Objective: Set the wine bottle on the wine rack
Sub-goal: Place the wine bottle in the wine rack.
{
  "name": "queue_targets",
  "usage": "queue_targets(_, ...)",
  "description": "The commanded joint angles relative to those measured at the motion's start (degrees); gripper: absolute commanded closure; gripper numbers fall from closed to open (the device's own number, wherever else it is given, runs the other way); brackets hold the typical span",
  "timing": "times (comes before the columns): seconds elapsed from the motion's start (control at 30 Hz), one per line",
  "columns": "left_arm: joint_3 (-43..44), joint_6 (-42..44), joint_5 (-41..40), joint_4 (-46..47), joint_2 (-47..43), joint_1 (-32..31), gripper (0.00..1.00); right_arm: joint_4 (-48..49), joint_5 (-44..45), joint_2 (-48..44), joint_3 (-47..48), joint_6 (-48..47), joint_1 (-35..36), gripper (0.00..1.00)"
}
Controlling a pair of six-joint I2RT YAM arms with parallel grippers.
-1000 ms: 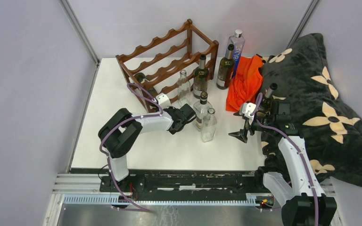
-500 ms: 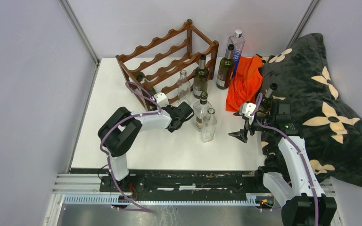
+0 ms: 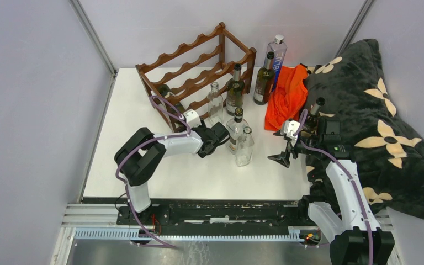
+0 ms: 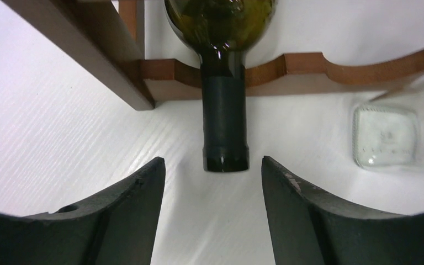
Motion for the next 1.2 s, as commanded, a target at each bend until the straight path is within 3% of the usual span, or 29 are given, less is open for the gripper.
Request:
queue_targets(0.0, 0.8, -1.5, -1.7, -3.4, -5.0, -2.5, 0.29, -0.2, -1.8, -0.9, 1.9, -1.4, -0.2, 0.02)
queue_targets(0.27, -2.1, -5.9, -0.1, -10.8, -11.6, -4.5, 0.29, -1.0, -2.0, -1.3, 2.0, -2.2, -0.2, 0.02)
queue_targets(0.47, -6.8, -4.2, 2.5, -11.8, -19.7, -6.5, 0.3, -1.8, -1.6, -1.7, 2.4, -3.0, -0.3, 0.02)
queue_targets(0.53, -8.2, -0.2, 4.6, -10.5, -23.3, -7.4, 0.3, -2.3, -1.0, -1.5, 3.0, -3.7, -0.2, 0.02)
queue_targets(0.6, -10.3, 9.1, 9.0, -6.0, -27.7, -7.8, 0.28, -3.4, -0.4, -1.4, 3.7, -5.2, -0.3, 0.02)
queue_targets(0.77, -17.8, 35.0, 31.2, 8.6, -42.1, -7.8, 0.17, -5.9, -0.8, -1.0, 4.0, -12.9, 0.0, 0.02)
queue_targets(0.9, -22.5, 47.2, 44.8, 14.8, -54.7, -7.7, 0.04, -7.6, -3.7, -0.6, 4.8, -18.8, 1.2, 0.02)
queue_targets(0.97, -23.3, 50.9, 48.4, 15.9, -57.9, -7.7, 0.02, -5.7, -3.2, 0.3, 6.0, -15.6, 2.8, 0.02)
queue_targets(1.07, -22.9, 53.3, 51.5, 16.4, -59.4, -7.7, 0.02, 4.2, 1.5, 0.1, 6.6, -1.0, 6.6, 0.02)
queue_targets(1.17, -22.4, 53.9, 52.2, 17.3, -59.4, -7.7, 0.02, 6.0, 5.0, 0.9, 9.3, 5.2, 8.9, 0.02)
